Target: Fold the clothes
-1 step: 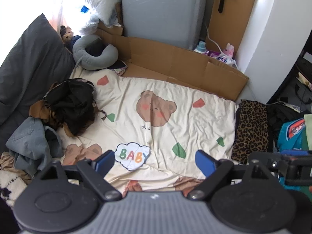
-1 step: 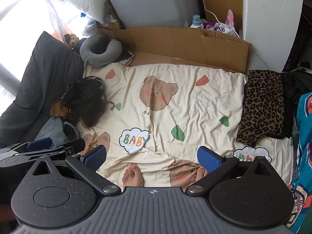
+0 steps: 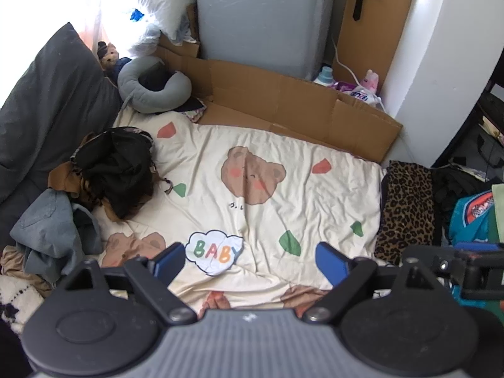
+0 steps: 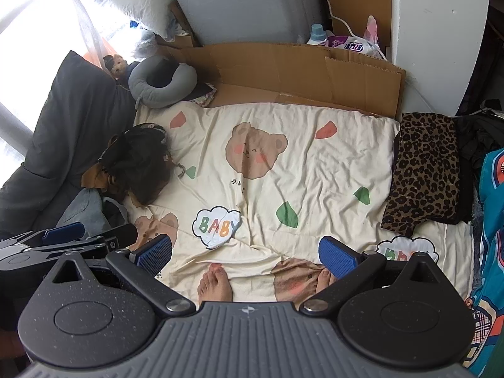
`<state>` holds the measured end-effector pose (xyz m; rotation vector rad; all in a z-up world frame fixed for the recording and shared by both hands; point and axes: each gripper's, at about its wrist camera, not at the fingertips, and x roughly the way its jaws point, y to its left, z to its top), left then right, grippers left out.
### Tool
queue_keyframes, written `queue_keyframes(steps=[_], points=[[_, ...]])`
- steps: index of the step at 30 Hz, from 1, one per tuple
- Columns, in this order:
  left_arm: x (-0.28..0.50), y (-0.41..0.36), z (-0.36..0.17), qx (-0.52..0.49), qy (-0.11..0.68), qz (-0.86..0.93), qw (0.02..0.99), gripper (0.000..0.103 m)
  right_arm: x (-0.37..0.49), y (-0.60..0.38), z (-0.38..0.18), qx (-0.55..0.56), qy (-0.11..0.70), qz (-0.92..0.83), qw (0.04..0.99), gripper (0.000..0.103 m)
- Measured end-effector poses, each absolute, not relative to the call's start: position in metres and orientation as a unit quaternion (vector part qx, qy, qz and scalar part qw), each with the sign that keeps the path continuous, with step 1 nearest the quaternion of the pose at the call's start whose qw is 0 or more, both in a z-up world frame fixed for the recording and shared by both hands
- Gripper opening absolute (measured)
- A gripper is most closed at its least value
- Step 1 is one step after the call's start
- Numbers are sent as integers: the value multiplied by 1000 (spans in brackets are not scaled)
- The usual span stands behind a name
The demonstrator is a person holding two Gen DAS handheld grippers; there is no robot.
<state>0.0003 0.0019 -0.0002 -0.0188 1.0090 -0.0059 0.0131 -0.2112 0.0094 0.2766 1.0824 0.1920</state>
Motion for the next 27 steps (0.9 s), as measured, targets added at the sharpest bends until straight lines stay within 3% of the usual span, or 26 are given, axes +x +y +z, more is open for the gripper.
queue_keyframes(steps=[27], points=[[0, 5, -2, -22, 487, -5, 873, 91, 12, -211, 9, 128, 510, 89, 846, 102]])
